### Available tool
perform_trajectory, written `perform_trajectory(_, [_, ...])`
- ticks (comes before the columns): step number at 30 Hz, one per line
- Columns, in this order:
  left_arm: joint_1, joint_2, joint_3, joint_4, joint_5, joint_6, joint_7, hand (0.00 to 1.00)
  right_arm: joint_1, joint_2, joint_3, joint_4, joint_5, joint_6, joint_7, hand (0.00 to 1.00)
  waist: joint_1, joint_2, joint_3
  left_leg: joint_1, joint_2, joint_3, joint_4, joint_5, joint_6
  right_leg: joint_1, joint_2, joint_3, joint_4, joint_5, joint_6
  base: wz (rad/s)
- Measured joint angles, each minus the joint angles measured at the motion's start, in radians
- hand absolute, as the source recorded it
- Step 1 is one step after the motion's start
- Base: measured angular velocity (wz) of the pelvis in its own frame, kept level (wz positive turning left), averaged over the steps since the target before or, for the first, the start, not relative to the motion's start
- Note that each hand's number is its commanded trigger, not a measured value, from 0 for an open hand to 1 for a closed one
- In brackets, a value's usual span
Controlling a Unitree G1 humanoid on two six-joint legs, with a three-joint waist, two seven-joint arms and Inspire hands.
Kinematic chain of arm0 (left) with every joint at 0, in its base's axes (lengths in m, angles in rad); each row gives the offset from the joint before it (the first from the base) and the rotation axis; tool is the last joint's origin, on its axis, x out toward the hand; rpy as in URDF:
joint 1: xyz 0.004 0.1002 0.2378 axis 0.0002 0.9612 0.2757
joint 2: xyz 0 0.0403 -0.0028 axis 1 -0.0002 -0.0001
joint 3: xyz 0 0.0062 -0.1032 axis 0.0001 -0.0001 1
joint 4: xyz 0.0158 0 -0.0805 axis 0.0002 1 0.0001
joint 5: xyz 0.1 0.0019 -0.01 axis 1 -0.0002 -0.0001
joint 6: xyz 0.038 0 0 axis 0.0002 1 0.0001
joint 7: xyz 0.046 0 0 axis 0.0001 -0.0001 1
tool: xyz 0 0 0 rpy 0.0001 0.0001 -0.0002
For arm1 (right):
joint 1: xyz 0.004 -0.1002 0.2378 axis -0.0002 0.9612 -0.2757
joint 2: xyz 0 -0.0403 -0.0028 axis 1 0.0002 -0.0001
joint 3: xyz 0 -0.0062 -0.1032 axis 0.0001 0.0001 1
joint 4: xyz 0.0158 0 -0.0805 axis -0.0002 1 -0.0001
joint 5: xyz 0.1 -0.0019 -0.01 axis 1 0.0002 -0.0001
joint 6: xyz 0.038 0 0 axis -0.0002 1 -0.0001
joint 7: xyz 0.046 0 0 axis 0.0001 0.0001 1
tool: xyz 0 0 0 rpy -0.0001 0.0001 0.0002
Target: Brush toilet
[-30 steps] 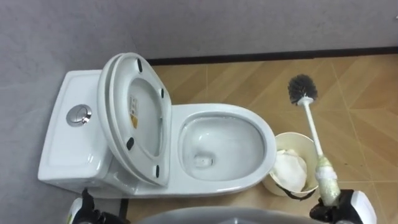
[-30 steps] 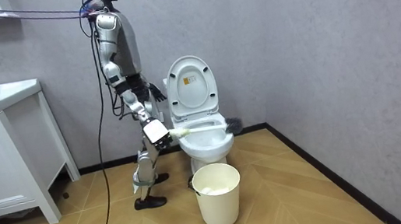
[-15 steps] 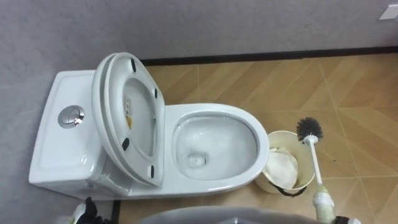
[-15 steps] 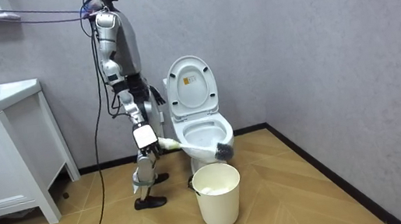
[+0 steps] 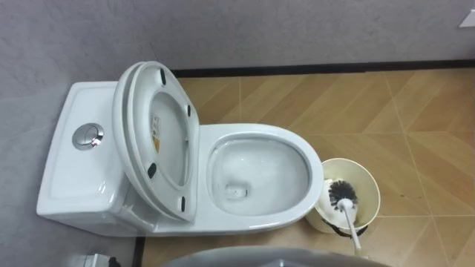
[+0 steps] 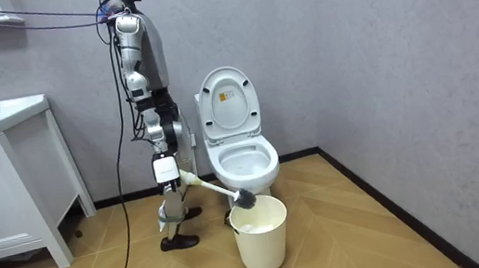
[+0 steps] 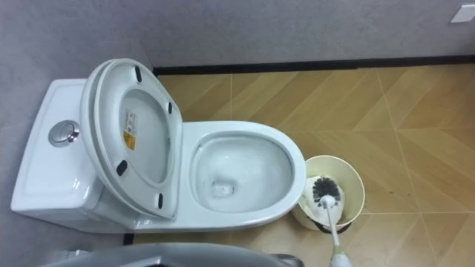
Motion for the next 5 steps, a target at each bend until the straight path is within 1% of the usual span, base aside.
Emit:
perform_trajectory(4, [-0.001,0.000,0.000,0.000,0.000,0.013,-0.020,0.00,0.002,0.004,0.009,0.000,0.000,0.032,0.065,0.00,-0.001,-0.009,-0.0006,0.001,0.000,-0.001,0.000,0.000,0.000,0.001,0.000,-0.002,0.000,0.000,0.000,0.00])
perform_trajectory(5, [-0.001,-0.001,0.000,0.000,0.000,0.014,-0.021,0.00,0.003,0.005,0.012,0.000,0.000,0.033,0.073,0.00,-0.001,-0.010,-0.0002,0.001,0.000,-0.001,0.000,0.000,0.000,0.001,0.000,-0.002,0.000,0.000,0.000,0.00])
